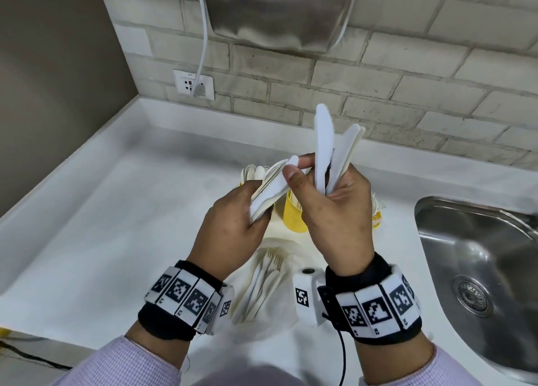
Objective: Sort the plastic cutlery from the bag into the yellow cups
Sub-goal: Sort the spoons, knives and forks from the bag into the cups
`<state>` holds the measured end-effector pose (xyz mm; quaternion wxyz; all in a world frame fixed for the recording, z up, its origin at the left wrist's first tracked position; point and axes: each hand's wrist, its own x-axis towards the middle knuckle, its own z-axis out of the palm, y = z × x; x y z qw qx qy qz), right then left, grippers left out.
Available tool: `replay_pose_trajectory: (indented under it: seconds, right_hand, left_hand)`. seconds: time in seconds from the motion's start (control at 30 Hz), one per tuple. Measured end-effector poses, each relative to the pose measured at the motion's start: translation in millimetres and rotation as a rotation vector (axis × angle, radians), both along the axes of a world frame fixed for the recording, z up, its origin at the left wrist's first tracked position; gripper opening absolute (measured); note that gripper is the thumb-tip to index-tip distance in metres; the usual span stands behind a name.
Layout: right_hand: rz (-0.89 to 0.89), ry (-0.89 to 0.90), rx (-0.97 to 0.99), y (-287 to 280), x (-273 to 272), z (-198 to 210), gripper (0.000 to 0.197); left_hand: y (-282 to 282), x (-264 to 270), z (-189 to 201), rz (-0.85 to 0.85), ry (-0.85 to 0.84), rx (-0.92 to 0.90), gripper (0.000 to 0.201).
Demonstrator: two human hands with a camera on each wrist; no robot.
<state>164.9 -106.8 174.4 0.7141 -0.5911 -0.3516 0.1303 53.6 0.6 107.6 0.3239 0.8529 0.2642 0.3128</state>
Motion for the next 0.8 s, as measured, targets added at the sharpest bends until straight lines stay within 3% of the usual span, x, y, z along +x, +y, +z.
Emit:
replay_pose_trajectory:
  seconds: [0.2, 0.27, 0.4, 0.8]
  right_hand:
    - [0.010, 0.095, 0.102, -4.0, -1.6, 2.0, 0.010]
    - [0.052, 0.014, 0.026, -7.5, -3.3, 3.2, 0.010]
    - [0.018, -0.096, -0.097, -13.3, -10.4, 0.3, 0.029]
    - [-0.209, 0.484, 0.267, -34.7, 5.3, 7.1, 0.019]
  left_hand:
    - [-1.5, -10.7, 0.7, 0.019, 0.025, 0.002, 0.031]
    - [-2.9, -12.5, 1.9, 0.015, 0.027, 0.009, 0.032]
    - [-7.3, -15.3, 1.7, 0.005, 0.034, 0.003, 0.034]
    - [-17.6, -15.6, -5.1, -0.073, 0.075, -0.007, 0.026]
